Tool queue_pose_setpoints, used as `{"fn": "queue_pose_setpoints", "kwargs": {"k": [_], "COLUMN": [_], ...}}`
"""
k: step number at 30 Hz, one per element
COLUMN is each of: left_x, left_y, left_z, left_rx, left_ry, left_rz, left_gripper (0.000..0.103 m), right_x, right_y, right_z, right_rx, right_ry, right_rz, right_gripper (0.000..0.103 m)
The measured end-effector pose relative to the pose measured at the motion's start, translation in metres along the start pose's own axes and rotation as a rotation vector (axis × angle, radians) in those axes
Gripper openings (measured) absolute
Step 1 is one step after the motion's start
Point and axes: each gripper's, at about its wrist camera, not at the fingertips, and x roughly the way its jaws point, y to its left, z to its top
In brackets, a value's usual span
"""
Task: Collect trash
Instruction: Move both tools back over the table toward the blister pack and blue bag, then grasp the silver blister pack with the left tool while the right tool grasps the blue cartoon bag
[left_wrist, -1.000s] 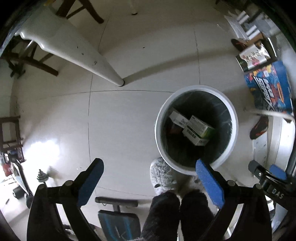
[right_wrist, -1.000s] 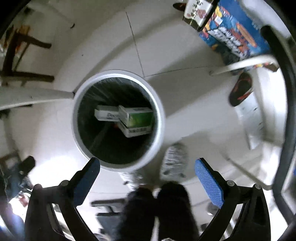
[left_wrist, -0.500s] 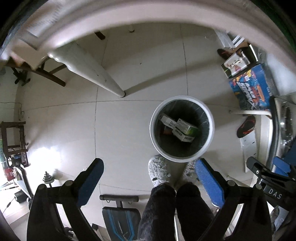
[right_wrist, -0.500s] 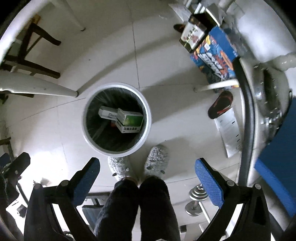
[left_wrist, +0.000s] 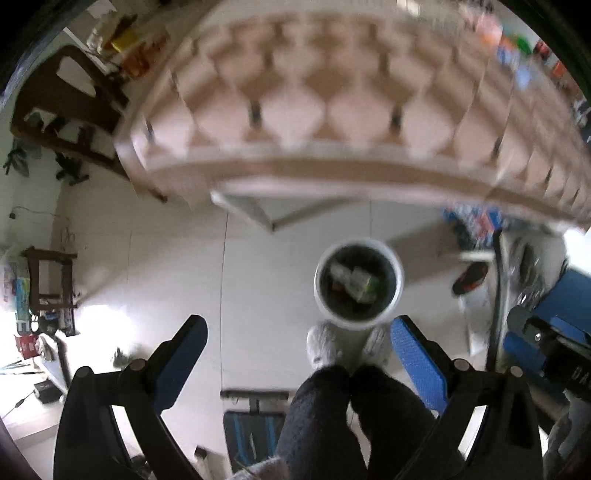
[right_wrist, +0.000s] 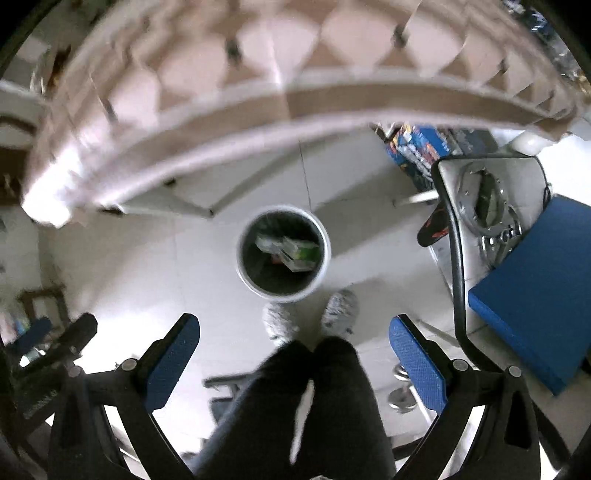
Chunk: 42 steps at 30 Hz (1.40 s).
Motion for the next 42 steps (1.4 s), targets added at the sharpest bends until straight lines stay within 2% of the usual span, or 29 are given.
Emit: {"fn": "queue_pose_setpoints", "kwargs": {"k": [4, 6, 11, 17, 20, 23, 27, 29, 30, 33, 35, 37, 41, 42], "left_x": [-0.030, -0.039, -0.041, -0.018, 0.001, 0.019, 0.037, 0.043, 0.046, 0.063, 0.074, 0.082, 0.093, 0.098], "left_y": [-0.005, -0.011, -0.036, -0.071, -0.089, -0.106, -0.120, -0.123, -0.123, -0.122, -0.120, -0.122, -0.125, -0.125], "left_z": [0.042, 0.066, 0.125, 0.206, 0.241, 0.272, 0.309, 0.327, 0.335, 0.358, 0.373, 0.387, 0.405, 0.406], "left_rx": [-0.026, -0.031, -0.037, -0.114, -0.172, -0.216, -0.317, -0.386, -0.430, -0.585, -0.684, -0.736, -0.783, -0.795], "left_ry": [-0.079, -0.110, -0.120, -0.045, 0.028, 0.097, 0.166, 0.188, 0.200, 0.259, 0.286, 0.295, 0.309, 0.317], "left_rz": [0.015, 0.023, 0.033, 0.026, 0.015, 0.003, -0.046, -0.086, -0.107, -0.194, -0.223, -0.195, -0.075, -0.051], "left_gripper": [0.102, 0.102, 0.103, 0.103, 0.103, 0.103, 0.103, 0.103, 0.102, 0.102, 0.102, 0.101, 0.099, 0.094], "right_x": [-0.055, -0.080, -0.116, -0.114, -0.091, -0.066, -0.033, -0.027, -0.026, -0.031, -0.038, -0.045, -0.049, -0.047], "right_y": [-0.005, -0.011, -0.034, -0.070, -0.085, -0.090, -0.090, -0.092, -0.095, -0.109, -0.123, -0.136, -0.154, -0.156], "right_z": [0.040, 0.071, 0.160, 0.289, 0.347, 0.394, 0.425, 0.431, 0.434, 0.444, 0.452, 0.460, 0.478, 0.483], "right_rx": [0.052, 0.056, 0.026, -0.068, -0.132, -0.186, -0.240, -0.230, -0.215, -0.121, -0.054, 0.014, 0.084, 0.090], "right_ry": [-0.080, -0.119, -0.165, -0.141, -0.098, -0.028, 0.068, 0.079, 0.079, 0.077, 0.057, 0.029, -0.006, -0.006], "right_rz": [0.021, 0.001, -0.072, -0.172, -0.218, -0.208, -0.170, -0.145, -0.127, -0.081, -0.067, -0.055, -0.064, -0.069], "right_gripper": [0.103, 0.103, 0.103, 0.103, 0.103, 0.103, 0.103, 0.094, 0.082, 0.074, 0.072, 0.072, 0.072, 0.072]}}
